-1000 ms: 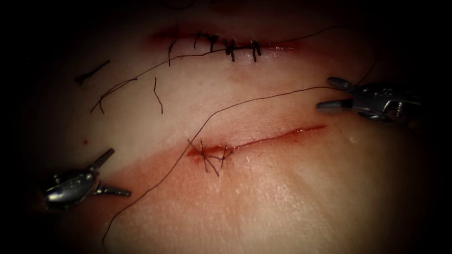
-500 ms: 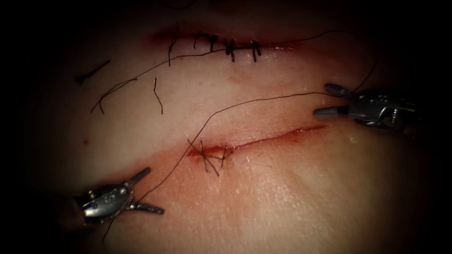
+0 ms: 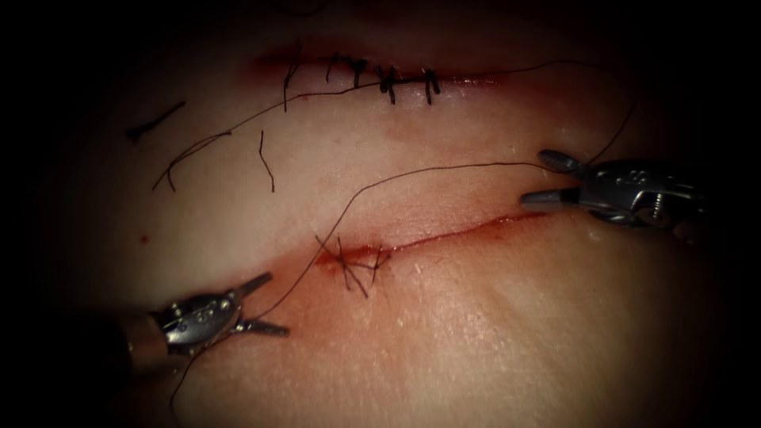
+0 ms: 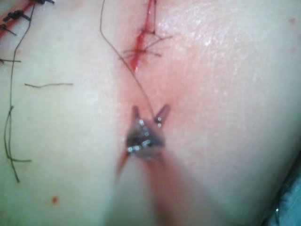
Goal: Wound Closure
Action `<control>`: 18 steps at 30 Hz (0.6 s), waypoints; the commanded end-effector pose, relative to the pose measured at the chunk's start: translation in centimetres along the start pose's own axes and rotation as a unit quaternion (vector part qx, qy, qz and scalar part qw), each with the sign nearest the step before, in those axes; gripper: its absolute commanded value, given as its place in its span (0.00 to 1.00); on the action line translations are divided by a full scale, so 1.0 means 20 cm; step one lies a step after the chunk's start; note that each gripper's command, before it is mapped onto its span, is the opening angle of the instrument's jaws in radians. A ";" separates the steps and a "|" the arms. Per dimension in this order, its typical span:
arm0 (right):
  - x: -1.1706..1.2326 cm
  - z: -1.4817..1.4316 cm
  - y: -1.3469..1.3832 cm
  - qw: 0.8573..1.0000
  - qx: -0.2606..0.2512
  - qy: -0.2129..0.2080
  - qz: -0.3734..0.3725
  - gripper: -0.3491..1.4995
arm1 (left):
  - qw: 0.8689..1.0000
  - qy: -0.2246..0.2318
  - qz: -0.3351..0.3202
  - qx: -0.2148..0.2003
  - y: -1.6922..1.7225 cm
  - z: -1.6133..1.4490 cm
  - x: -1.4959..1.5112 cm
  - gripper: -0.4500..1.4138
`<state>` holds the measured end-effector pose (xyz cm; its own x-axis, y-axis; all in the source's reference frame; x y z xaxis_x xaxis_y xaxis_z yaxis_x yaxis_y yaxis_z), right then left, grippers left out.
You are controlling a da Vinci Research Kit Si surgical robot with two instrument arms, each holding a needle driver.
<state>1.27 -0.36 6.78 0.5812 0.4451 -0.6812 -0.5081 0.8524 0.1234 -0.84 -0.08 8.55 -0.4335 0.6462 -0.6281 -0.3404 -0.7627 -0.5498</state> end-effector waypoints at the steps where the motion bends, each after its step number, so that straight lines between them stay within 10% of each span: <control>1: -0.002 0.004 -0.003 1.000 0.001 0.000 0.001 0.99 | 1.000 0.001 0.001 -0.004 0.002 0.004 -0.002 0.00; 10: -0.003 0.002 -0.005 1.000 0.003 0.002 -0.001 0.99 | 1.000 -0.004 0.021 -0.003 0.012 -0.012 0.018 0.00; 18: -0.012 -0.017 -0.003 0.999 0.040 0.030 0.008 0.99 | 0.999 0.019 0.039 -0.019 0.033 -0.021 0.073 0.00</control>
<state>0.93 -0.54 6.61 0.5266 0.4408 -0.7269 -0.4647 0.8653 0.1880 -1.35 0.47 6.90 -0.4194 0.5837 -0.6953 -0.2744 -0.8116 -0.5158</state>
